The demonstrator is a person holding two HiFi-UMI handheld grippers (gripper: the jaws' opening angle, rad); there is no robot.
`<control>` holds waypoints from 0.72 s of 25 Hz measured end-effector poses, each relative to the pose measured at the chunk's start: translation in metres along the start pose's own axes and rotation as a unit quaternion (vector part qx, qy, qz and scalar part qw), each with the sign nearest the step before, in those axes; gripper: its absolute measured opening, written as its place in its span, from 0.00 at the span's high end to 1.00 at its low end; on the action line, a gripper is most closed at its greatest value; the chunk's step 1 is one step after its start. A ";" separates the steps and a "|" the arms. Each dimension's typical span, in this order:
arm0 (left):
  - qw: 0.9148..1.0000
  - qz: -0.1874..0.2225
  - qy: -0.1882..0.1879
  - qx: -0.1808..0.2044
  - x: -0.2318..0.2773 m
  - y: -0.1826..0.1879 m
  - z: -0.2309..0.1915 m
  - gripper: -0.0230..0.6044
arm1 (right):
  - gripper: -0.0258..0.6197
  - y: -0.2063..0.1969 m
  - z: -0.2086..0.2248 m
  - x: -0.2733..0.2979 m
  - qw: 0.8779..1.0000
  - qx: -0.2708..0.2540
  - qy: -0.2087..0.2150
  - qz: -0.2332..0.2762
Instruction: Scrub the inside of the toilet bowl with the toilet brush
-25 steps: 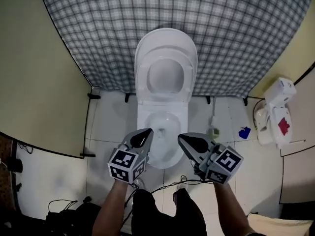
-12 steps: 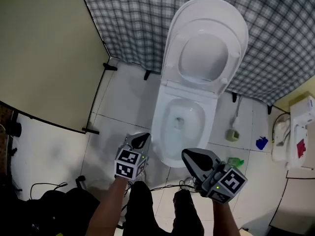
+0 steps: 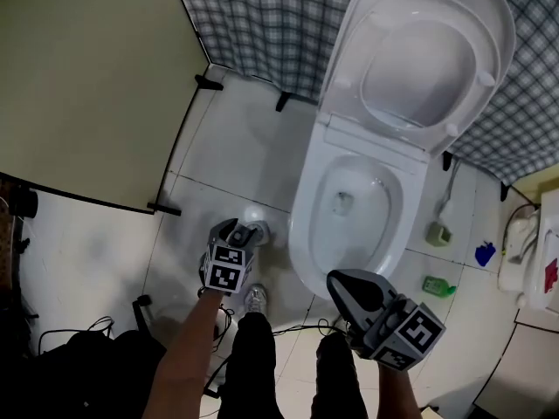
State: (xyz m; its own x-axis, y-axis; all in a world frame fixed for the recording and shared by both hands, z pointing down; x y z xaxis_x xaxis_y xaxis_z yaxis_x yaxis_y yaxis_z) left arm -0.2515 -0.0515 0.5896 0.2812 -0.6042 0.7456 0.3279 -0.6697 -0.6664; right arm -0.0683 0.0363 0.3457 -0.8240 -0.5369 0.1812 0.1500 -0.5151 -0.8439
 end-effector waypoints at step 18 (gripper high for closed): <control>0.995 -0.101 -0.023 0.006 0.096 -0.094 -0.018 0.57 | 0.96 -0.045 0.042 0.038 0.999 0.041 -0.011 -0.021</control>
State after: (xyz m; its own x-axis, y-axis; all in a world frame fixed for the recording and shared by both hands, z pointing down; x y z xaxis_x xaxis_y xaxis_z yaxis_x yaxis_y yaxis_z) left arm -0.2711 -0.0543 0.7232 0.2504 -0.4375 0.8637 0.3932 -0.7692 -0.5037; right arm -0.0833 0.0110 0.4114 -0.8182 -0.5284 0.2267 0.1614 -0.5895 -0.7915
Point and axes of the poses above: the fingertips, and each gripper's own axes: x forward along the fingers, z to its right, y out of its top, the point moved 2 cm from there along -x, backward along the fingers, and after that the axes turned 3 degrees about y, right-handed, at the moved point
